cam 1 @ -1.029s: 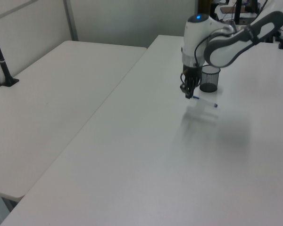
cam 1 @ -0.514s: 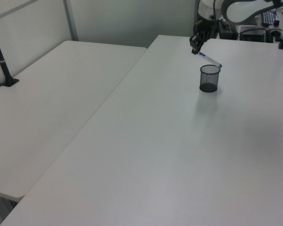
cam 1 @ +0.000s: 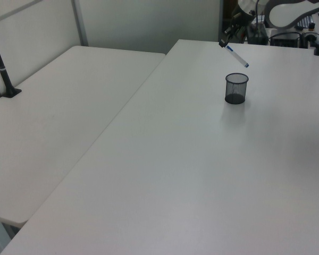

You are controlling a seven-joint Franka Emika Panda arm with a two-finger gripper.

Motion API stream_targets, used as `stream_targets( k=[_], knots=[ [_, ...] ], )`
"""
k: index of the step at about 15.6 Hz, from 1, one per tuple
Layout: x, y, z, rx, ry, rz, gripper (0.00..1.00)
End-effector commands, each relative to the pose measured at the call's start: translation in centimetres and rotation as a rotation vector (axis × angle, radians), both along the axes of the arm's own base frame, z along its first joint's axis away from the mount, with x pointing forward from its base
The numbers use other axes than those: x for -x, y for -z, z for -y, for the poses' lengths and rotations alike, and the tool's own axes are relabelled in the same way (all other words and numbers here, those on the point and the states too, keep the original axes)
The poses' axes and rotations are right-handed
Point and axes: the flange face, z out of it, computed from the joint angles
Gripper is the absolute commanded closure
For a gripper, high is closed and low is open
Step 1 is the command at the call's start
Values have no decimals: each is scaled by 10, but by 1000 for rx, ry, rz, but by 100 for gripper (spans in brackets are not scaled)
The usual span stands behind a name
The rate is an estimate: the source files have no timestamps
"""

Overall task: Insert the marker
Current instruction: 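Lift the marker and carry it over the black mesh cup, then lower the marker into the cup and open the gripper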

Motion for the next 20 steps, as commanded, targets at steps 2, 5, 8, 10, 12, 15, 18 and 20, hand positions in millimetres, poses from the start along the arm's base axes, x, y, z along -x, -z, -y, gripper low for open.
stream_targets(
  k=[2, 5, 8, 10, 12, 15, 18, 20],
  knots=[
    [22, 34, 18, 72, -69, 149, 100],
    [19, 52, 20, 89, -98, 157, 100],
    [18, 75, 17, 96, -135, 164, 100],
    [16, 83, 18, 91, -144, 184, 100],
    [15, 89, 17, 88, -153, 190, 100],
    [18, 99, 18, 110, -180, 171, 100],
    [22, 104, 26, 118, -175, 156, 97],
    [24, 105, 33, 120, -164, 154, 93]
  ],
)
